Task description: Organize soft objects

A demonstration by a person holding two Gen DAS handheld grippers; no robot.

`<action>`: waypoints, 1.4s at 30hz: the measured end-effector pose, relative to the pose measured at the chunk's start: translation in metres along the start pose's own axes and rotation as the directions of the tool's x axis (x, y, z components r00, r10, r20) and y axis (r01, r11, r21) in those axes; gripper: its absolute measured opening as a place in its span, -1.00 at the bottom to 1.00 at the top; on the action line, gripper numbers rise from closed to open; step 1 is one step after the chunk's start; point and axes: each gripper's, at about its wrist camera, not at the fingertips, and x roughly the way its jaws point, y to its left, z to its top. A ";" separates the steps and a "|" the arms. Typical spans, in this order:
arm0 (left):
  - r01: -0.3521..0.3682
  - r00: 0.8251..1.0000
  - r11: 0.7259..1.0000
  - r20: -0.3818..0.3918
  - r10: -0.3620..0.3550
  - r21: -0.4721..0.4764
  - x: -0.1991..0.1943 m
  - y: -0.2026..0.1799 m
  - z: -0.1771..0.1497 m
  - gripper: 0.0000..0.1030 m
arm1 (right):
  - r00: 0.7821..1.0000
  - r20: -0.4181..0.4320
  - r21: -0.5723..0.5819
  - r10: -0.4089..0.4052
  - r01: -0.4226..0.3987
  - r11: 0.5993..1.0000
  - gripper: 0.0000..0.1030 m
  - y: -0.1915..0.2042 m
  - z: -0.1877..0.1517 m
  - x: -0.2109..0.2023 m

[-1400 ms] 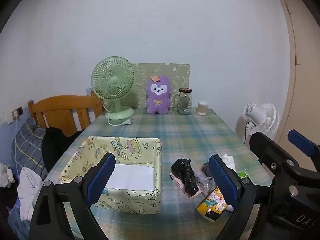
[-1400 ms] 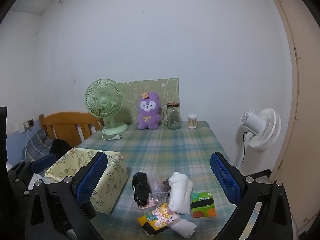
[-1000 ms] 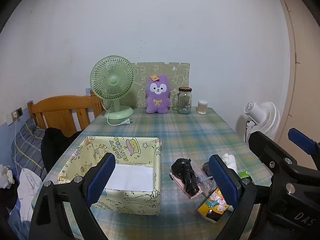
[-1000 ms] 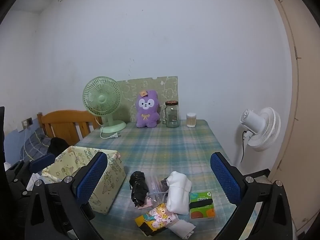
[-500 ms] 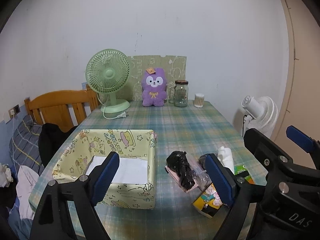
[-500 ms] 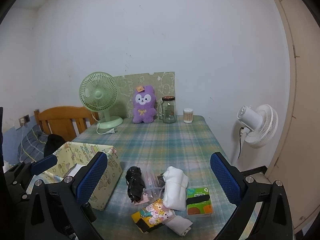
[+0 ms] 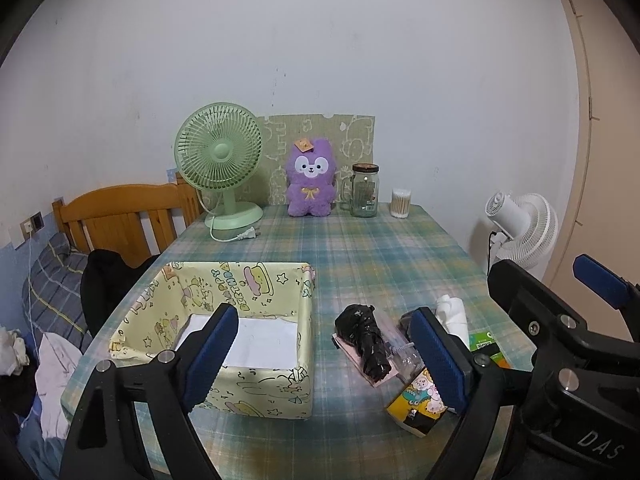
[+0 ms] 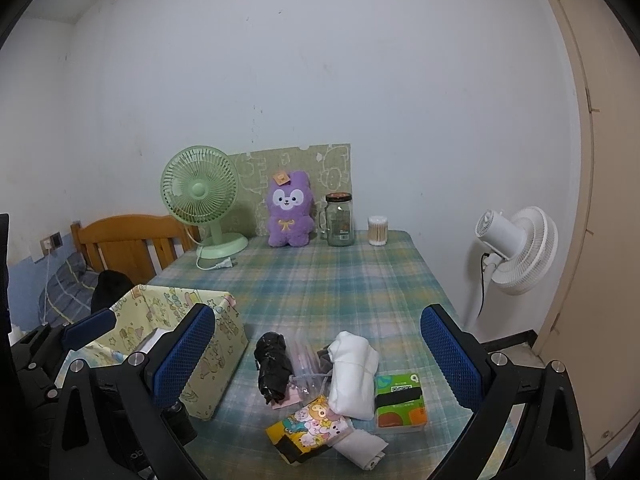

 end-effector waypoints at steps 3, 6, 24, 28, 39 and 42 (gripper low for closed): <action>-0.004 1.000 1.000 0.006 0.004 0.002 -0.001 -0.001 0.000 0.73 | 1.000 0.000 0.000 -0.001 0.001 1.000 1.00 0.000 0.000 -0.001; -0.005 1.000 1.000 0.005 0.005 0.002 -0.002 -0.002 0.000 0.73 | 1.000 0.001 0.000 -0.001 0.001 1.000 1.00 0.000 0.000 -0.001; -0.013 1.000 1.000 0.016 0.012 0.004 -0.006 -0.001 0.000 0.74 | 1.000 0.003 0.002 -0.002 0.002 1.000 1.00 0.000 0.000 -0.002; -0.016 1.000 1.000 0.019 0.016 0.002 -0.007 -0.001 0.000 0.74 | 1.000 0.003 0.002 -0.002 0.002 1.000 1.00 -0.001 0.000 -0.002; -0.021 1.000 1.000 0.023 0.021 0.001 -0.008 0.001 0.001 0.74 | 1.000 -0.001 0.006 0.007 -0.007 1.000 1.00 0.000 0.000 -0.003; -0.025 0.999 1.000 0.023 0.025 0.000 -0.008 0.000 0.000 0.74 | 1.000 -0.003 0.010 0.013 -0.013 1.000 1.00 0.001 0.000 -0.004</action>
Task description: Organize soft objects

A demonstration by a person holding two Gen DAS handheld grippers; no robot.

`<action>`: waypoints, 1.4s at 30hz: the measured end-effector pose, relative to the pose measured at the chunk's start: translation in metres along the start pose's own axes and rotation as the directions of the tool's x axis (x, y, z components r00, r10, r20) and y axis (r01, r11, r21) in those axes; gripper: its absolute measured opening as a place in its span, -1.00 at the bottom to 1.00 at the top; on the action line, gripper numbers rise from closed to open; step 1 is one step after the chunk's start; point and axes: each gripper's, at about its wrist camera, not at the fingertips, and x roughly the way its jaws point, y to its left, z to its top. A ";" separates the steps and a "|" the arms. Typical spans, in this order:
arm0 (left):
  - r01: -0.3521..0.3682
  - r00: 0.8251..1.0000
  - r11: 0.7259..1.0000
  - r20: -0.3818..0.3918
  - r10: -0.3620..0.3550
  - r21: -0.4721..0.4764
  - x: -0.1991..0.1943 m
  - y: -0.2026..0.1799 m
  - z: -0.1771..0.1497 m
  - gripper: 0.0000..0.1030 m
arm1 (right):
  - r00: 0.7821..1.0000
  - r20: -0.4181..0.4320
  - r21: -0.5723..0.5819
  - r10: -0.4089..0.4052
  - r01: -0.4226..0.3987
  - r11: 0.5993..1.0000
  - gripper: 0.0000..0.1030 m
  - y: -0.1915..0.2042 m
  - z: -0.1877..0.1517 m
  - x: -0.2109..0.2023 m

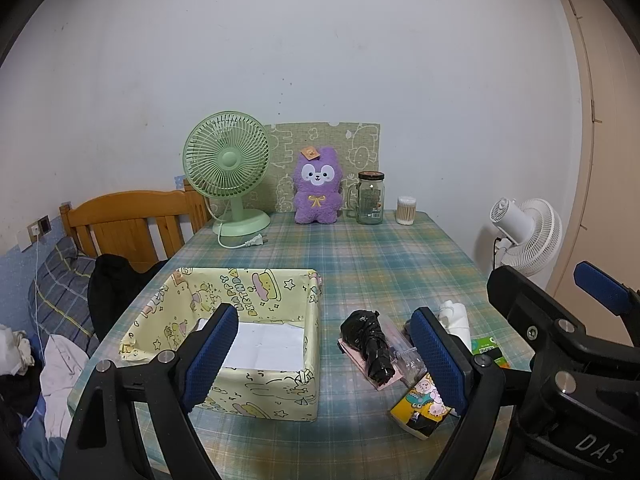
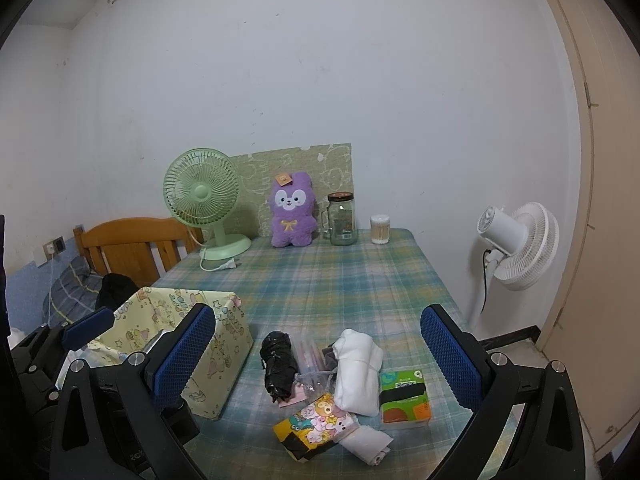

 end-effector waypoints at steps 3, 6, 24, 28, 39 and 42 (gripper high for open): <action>0.000 1.000 1.000 0.001 0.000 0.001 -0.001 0.000 0.001 0.74 | 1.000 0.001 -0.001 -0.002 0.002 1.000 1.00 0.000 0.000 0.000; -0.002 1.000 1.000 0.000 0.002 0.000 0.000 0.000 0.000 0.74 | 1.000 0.001 -0.002 -0.005 0.005 1.000 1.00 0.001 0.000 0.000; 0.006 1.000 1.000 -0.001 -0.006 0.001 0.005 -0.005 0.002 0.74 | 1.000 0.005 -0.004 -0.021 0.021 1.000 1.00 -0.004 0.000 0.002; 0.007 1.000 1.000 -0.002 -0.007 0.003 0.009 -0.008 0.000 0.74 | 1.000 -0.002 -0.011 -0.024 0.024 1.000 0.94 -0.006 -0.001 0.005; 0.058 0.998 0.998 -0.032 -0.057 0.023 0.024 -0.024 -0.014 0.74 | 0.999 -0.040 -0.010 -0.030 0.030 1.000 0.91 -0.020 -0.015 0.016; 0.071 0.996 0.997 -0.053 -0.069 0.024 0.031 -0.029 -0.019 0.74 | 0.998 -0.053 -0.006 -0.033 0.032 0.999 0.91 -0.024 -0.021 0.021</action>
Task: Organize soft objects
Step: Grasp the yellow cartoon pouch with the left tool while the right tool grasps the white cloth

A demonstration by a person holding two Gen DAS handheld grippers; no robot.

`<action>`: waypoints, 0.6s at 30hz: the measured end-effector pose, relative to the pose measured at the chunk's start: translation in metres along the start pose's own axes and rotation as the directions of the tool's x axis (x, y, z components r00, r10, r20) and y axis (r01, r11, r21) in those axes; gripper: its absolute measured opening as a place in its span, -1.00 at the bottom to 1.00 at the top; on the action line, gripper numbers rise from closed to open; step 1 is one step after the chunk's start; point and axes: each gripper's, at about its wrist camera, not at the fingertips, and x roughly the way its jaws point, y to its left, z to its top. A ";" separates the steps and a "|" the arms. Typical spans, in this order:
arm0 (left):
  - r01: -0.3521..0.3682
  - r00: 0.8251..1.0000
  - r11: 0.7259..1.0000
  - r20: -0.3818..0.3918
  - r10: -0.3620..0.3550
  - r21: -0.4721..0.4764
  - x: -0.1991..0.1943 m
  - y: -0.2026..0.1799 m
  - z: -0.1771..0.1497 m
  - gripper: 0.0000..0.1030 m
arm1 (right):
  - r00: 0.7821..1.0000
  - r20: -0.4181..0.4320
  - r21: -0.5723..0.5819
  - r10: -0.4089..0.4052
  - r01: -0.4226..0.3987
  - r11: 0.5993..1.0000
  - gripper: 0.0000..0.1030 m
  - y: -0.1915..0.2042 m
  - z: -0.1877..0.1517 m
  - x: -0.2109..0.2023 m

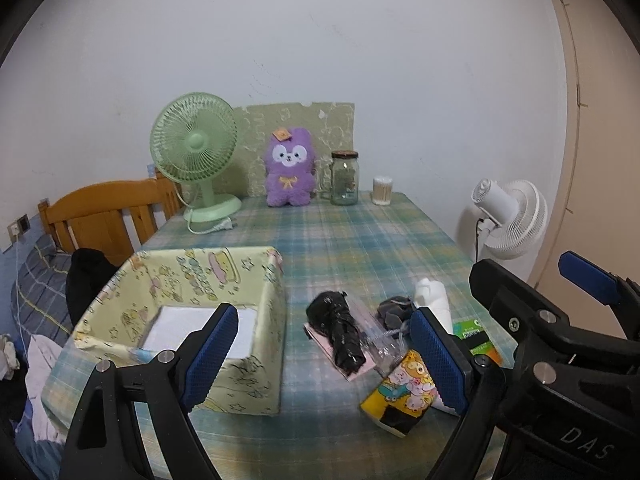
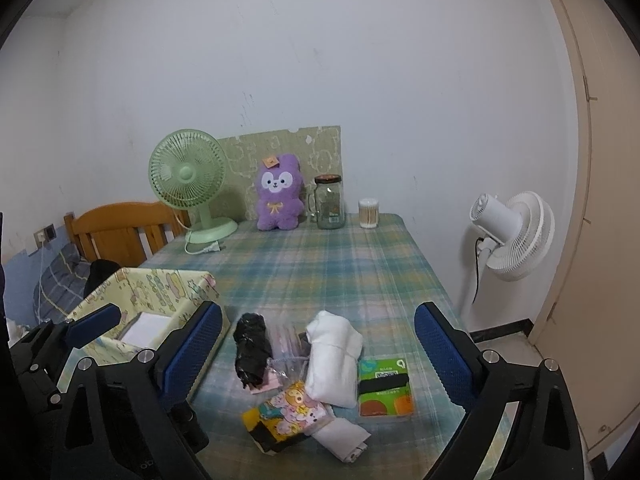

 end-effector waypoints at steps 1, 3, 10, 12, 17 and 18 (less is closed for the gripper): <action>0.003 1.000 1.000 -0.007 -0.003 0.000 0.003 -0.001 -0.002 0.74 | 1.000 -0.005 0.002 0.000 0.000 1.000 0.91 -0.001 -0.001 0.003; 0.009 1.000 1.000 -0.022 -0.009 0.001 0.009 -0.005 -0.005 0.74 | 1.000 -0.015 0.008 0.003 -0.003 1.000 0.91 -0.005 -0.006 0.008; 0.040 0.996 0.999 -0.075 -0.039 0.010 0.029 -0.016 -0.018 0.74 | 0.998 -0.063 0.011 0.001 0.000 1.000 0.88 -0.014 -0.020 0.024; 0.043 0.996 0.999 -0.078 -0.041 0.025 0.032 -0.021 -0.022 0.74 | 0.997 -0.078 0.018 0.006 -0.004 1.000 0.86 -0.017 -0.024 0.029; 0.066 0.993 0.996 -0.106 -0.060 0.054 0.041 -0.030 -0.032 0.74 | 0.993 -0.118 0.030 0.022 -0.019 0.999 0.81 -0.019 -0.037 0.043; 0.068 0.992 0.996 -0.112 -0.061 0.057 0.043 -0.032 -0.034 0.74 | 0.992 -0.126 0.031 0.023 -0.019 0.999 0.81 -0.019 -0.039 0.046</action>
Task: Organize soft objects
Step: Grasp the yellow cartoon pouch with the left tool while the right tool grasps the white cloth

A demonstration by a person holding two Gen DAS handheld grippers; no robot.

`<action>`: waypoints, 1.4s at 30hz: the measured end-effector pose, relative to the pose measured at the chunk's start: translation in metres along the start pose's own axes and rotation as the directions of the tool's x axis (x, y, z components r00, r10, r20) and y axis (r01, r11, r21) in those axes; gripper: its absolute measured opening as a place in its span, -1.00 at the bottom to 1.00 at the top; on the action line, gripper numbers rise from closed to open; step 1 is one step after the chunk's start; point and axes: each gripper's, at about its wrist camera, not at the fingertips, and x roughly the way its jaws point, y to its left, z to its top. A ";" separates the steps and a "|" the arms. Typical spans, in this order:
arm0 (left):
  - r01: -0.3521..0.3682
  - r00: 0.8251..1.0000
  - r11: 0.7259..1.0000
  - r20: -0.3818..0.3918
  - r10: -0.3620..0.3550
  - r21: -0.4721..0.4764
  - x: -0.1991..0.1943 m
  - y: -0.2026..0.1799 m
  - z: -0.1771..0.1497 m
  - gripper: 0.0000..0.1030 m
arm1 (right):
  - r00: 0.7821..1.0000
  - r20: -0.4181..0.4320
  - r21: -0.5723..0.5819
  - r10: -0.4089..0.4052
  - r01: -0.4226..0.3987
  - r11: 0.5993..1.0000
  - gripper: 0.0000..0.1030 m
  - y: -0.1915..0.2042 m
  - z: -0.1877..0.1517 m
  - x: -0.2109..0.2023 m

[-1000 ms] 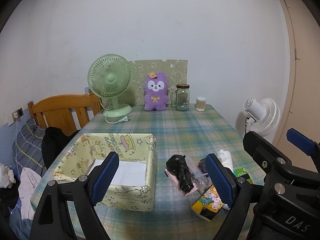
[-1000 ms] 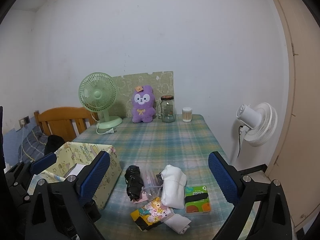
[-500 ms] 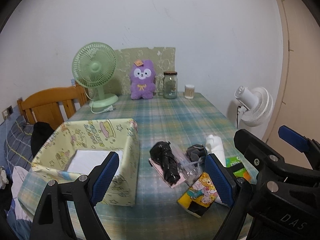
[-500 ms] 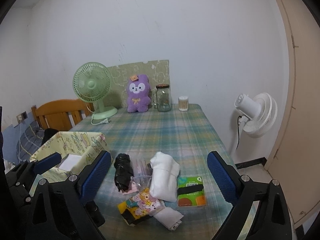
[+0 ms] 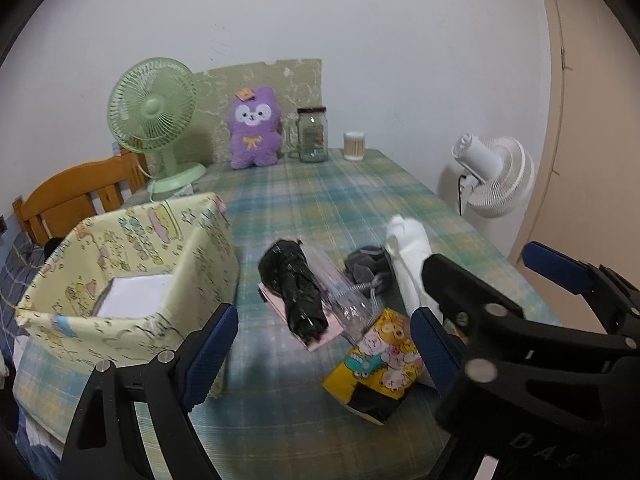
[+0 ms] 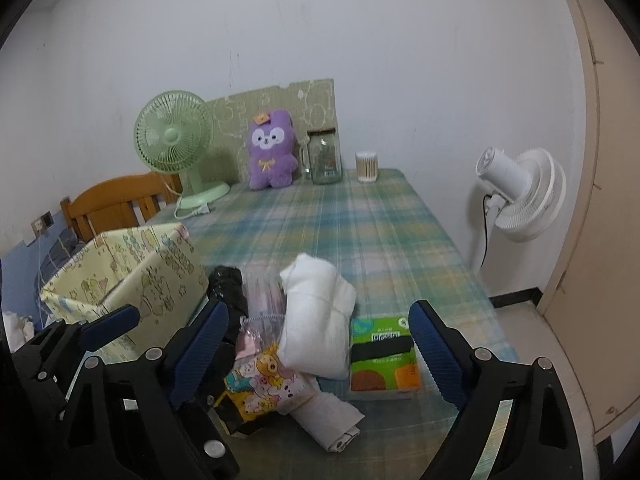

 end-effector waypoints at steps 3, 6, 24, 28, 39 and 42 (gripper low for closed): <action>0.017 1.000 1.000 -0.022 -0.017 0.010 0.007 -0.003 -0.005 0.74 | 1.000 -0.023 0.000 0.000 0.000 1.000 0.77 -0.002 -0.005 0.007; 0.029 0.999 0.999 -0.045 -0.028 0.023 0.015 -0.007 -0.009 0.74 | 0.999 -0.043 0.000 -0.003 0.003 1.000 0.71 -0.004 -0.011 0.012; 0.078 0.990 0.995 -0.123 -0.071 0.054 0.039 -0.019 -0.021 0.74 | 0.994 -0.107 -0.021 0.000 -0.002 1.000 0.59 -0.002 -0.021 0.042; 0.059 0.992 0.996 -0.115 -0.051 0.060 0.038 -0.017 -0.021 0.73 | 0.993 -0.121 -0.020 0.005 -0.007 1.000 0.32 0.000 -0.020 0.050; 0.056 0.992 0.997 -0.113 -0.050 0.048 0.041 -0.010 -0.020 0.72 | 0.987 -0.159 -0.009 -0.011 0.010 1.000 -0.56 -0.003 -0.021 0.059; 0.064 0.991 0.996 -0.120 -0.057 0.058 0.039 -0.013 -0.022 0.72 | 0.988 -0.151 -0.004 -0.015 0.014 1.000 -0.57 -0.005 -0.022 0.056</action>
